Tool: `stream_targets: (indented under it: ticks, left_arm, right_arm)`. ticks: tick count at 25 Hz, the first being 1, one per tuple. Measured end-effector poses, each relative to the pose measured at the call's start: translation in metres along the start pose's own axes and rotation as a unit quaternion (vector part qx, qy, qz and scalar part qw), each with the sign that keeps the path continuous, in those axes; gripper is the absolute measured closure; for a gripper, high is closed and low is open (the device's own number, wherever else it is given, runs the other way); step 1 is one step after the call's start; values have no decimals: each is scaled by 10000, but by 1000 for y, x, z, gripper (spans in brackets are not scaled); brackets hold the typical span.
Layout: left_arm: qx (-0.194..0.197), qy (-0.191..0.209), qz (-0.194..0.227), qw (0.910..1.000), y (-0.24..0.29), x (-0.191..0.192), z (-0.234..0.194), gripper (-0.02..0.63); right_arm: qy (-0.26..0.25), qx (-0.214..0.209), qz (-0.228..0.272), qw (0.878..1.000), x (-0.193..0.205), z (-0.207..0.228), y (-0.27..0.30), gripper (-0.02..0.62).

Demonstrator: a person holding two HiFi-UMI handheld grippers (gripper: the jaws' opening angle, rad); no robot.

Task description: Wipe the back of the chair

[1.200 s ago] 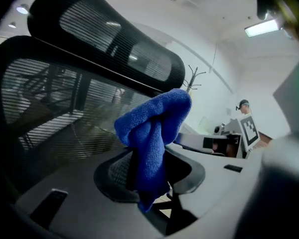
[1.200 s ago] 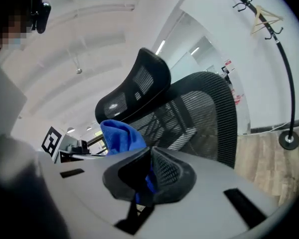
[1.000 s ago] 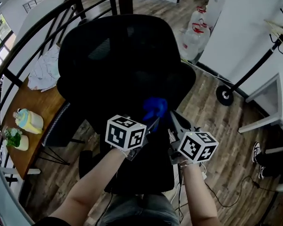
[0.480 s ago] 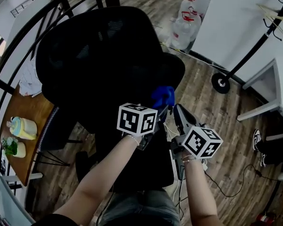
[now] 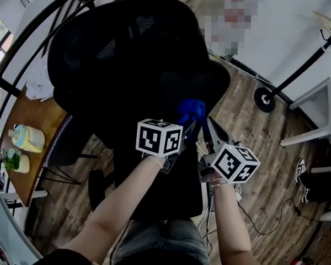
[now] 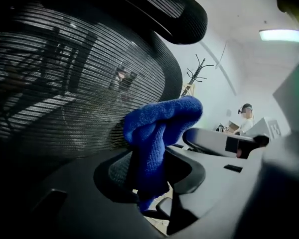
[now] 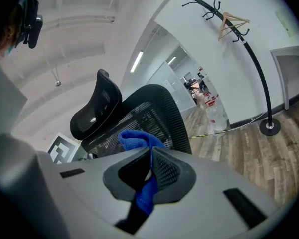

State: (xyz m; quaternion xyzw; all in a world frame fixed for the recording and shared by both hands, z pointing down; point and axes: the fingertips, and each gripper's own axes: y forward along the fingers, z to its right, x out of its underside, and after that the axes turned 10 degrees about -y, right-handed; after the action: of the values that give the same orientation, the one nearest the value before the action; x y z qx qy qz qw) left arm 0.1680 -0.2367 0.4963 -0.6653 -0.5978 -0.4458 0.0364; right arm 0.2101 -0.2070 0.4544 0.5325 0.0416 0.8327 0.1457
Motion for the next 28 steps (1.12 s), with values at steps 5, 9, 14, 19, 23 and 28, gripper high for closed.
stream_targets:
  ticks: [5, 9, 14, 19, 23, 28]
  left_arm:
    - [-133, -162, 166, 9996, -20, -4, -20, 469]
    - [-283, -363, 339, 9984, -39, -8, -36, 469]
    - [-549, -525, 515, 9958, -70, -11, -67, 469]
    - [-767, -647, 674, 9927, -97, -15, -88, 469]
    - [-936, -712, 831, 9896, -121, -15, -106, 469]
    - [-1155, -875, 1042, 9839, -152, -17, -133, 469]
  right_arm:
    - [-84, -214, -114, 9997, 8, -23, 13, 563]
    - [-94, -404, -237, 9989, 18, -43, 24, 563]
    - [-74, -669, -428, 9968, 33, -75, 40, 564]
    - [-68, -927, -580, 9940, 43, -105, 54, 564]
    - [-149, -1150, -638, 9912, 48, -132, 65, 563]
    - [-180, -1421, -770, 9867, 60, -159, 76, 563]
